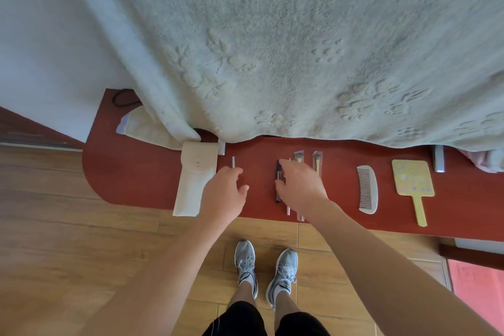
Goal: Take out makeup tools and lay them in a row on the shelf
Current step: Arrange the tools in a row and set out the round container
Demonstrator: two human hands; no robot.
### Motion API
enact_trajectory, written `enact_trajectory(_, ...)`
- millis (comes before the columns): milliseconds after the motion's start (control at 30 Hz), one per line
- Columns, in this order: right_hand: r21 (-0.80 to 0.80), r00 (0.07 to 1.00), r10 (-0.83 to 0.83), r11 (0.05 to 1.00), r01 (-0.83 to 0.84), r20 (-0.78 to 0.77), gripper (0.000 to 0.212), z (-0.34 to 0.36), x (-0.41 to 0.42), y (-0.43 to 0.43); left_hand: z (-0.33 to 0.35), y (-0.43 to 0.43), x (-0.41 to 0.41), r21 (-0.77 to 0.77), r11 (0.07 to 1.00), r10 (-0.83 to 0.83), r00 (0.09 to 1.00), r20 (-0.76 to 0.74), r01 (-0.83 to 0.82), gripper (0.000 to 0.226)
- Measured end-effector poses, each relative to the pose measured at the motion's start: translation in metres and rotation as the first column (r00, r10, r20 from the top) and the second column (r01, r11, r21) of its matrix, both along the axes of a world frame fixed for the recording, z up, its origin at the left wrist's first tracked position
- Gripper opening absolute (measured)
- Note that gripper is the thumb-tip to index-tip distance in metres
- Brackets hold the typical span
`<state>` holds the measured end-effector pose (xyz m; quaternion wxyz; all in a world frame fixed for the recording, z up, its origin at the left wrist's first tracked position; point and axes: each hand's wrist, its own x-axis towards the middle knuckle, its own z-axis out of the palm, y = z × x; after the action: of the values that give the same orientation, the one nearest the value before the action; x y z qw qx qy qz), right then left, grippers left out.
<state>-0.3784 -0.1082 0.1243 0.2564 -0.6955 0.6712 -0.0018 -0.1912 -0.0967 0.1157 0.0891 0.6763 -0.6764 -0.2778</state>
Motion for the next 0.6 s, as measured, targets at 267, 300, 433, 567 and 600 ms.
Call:
enact_trajectory(267,-0.002,0.953,0.275,0.961,-0.277,-0.124,0.052,-0.003,0.039,-0.034,0.001,-0.012,0.062,0.078,0.950,-0.311,0.926,0.215,0.301,0.052)
enact_trajectory(300,0.000,0.948,0.291,0.956,-0.293,-0.127,0.052,-0.005,0.044,-0.037,0.000,-0.015,0.065,0.086,0.939,-0.345,0.909,0.235,0.334,0.052)
enact_trajectory(433,-0.001,0.938,0.321,0.946,-0.324,-0.133,0.052,-0.014,0.059,-0.050,-0.004,-0.027,0.071,0.105,0.902,-0.432,0.866,0.252,0.419,0.054)
enact_trajectory(567,0.008,0.933,0.338,0.941,-0.339,-0.121,0.056,-0.023,0.069,-0.059,-0.011,-0.031,0.071,0.095,0.874,-0.484,0.840,0.246,0.476,0.054)
enact_trajectory(600,0.014,0.931,0.345,0.938,-0.346,-0.120,0.056,-0.025,0.071,-0.061,-0.013,-0.032,0.071,0.093,0.871,-0.490,0.837,0.244,0.483,0.053)
